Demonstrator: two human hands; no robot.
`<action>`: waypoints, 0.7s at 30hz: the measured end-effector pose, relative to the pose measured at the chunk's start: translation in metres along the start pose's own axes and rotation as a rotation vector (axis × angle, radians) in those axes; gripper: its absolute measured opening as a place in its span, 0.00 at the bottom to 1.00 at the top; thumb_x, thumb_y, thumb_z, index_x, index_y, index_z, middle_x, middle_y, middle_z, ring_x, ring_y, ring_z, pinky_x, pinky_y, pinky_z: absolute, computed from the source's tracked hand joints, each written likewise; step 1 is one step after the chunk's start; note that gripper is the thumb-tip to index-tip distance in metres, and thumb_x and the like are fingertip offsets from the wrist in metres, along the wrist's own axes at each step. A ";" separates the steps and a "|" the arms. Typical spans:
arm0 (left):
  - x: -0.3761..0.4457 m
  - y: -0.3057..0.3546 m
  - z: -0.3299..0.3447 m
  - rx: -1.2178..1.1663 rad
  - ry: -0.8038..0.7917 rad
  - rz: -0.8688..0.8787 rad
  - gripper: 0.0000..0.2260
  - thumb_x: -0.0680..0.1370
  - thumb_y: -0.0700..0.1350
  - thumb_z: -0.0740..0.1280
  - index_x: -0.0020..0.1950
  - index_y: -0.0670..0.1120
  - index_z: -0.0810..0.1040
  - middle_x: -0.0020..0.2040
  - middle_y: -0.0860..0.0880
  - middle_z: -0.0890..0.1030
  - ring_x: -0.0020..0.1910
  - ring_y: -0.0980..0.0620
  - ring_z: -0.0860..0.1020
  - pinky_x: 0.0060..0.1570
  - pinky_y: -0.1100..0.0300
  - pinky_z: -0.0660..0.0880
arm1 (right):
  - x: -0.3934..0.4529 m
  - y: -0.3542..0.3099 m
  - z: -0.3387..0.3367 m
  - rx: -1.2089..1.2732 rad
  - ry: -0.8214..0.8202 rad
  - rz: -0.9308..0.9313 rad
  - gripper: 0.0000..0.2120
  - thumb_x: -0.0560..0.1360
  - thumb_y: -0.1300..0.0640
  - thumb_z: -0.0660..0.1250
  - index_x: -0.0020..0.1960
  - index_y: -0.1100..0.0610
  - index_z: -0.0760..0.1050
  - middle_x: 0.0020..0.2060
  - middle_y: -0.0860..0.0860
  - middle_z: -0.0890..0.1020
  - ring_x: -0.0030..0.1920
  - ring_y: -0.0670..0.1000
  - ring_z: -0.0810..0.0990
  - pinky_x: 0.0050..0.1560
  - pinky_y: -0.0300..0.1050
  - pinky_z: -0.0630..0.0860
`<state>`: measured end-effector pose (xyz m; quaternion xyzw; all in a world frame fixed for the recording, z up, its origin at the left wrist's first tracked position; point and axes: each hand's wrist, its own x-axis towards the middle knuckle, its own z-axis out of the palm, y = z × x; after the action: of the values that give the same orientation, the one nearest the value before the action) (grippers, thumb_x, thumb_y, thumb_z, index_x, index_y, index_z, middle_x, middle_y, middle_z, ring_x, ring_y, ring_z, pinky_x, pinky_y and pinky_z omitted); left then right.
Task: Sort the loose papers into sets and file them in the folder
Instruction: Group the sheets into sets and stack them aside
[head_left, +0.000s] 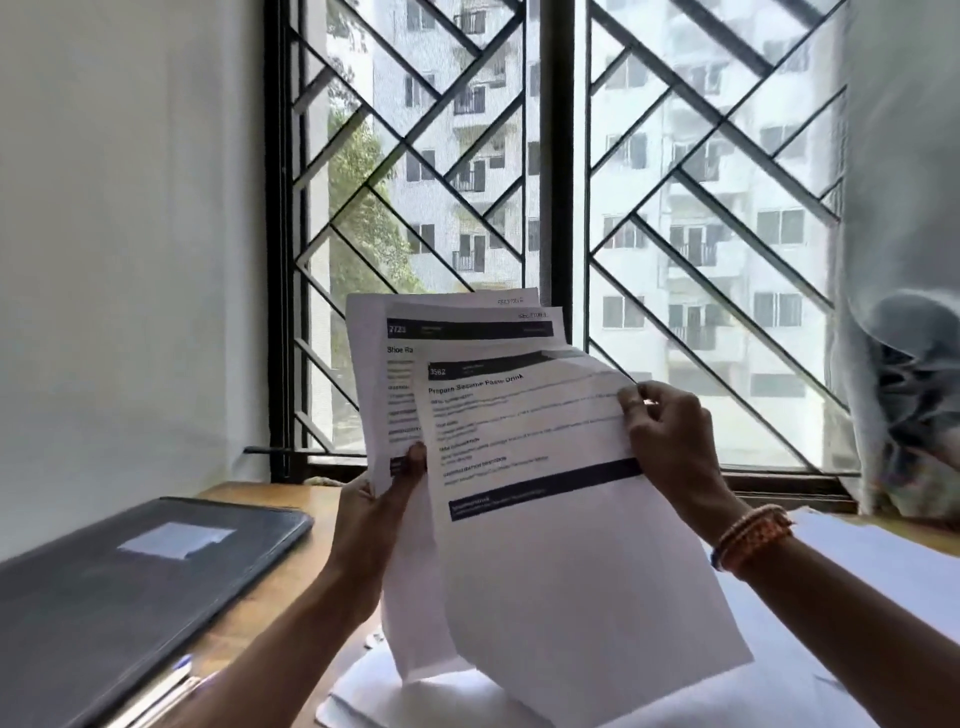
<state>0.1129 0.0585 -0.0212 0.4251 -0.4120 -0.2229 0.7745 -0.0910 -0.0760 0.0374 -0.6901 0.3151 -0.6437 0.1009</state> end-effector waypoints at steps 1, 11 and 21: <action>-0.001 0.000 -0.001 0.002 0.004 -0.006 0.11 0.75 0.50 0.67 0.49 0.44 0.83 0.43 0.45 0.85 0.41 0.45 0.84 0.33 0.56 0.80 | -0.001 -0.002 -0.002 -0.004 0.044 -0.033 0.12 0.79 0.58 0.63 0.38 0.58 0.76 0.25 0.47 0.73 0.25 0.42 0.70 0.26 0.31 0.65; 0.001 -0.002 0.004 -0.021 0.052 -0.091 0.14 0.80 0.49 0.60 0.46 0.41 0.81 0.36 0.43 0.84 0.32 0.46 0.82 0.36 0.53 0.78 | -0.003 0.010 0.010 0.241 0.073 0.260 0.15 0.77 0.55 0.66 0.35 0.61 0.76 0.28 0.55 0.78 0.32 0.55 0.73 0.36 0.45 0.69; -0.015 -0.006 0.015 0.096 0.005 -0.022 0.08 0.75 0.44 0.70 0.48 0.41 0.81 0.35 0.49 0.85 0.33 0.52 0.83 0.27 0.65 0.76 | -0.026 0.027 0.014 -0.119 -0.071 -0.076 0.12 0.79 0.55 0.63 0.41 0.60 0.76 0.31 0.54 0.80 0.31 0.54 0.77 0.32 0.44 0.67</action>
<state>0.0923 0.0582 -0.0288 0.4668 -0.4156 -0.2104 0.7517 -0.0857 -0.0863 -0.0011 -0.7287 0.3224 -0.6024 0.0463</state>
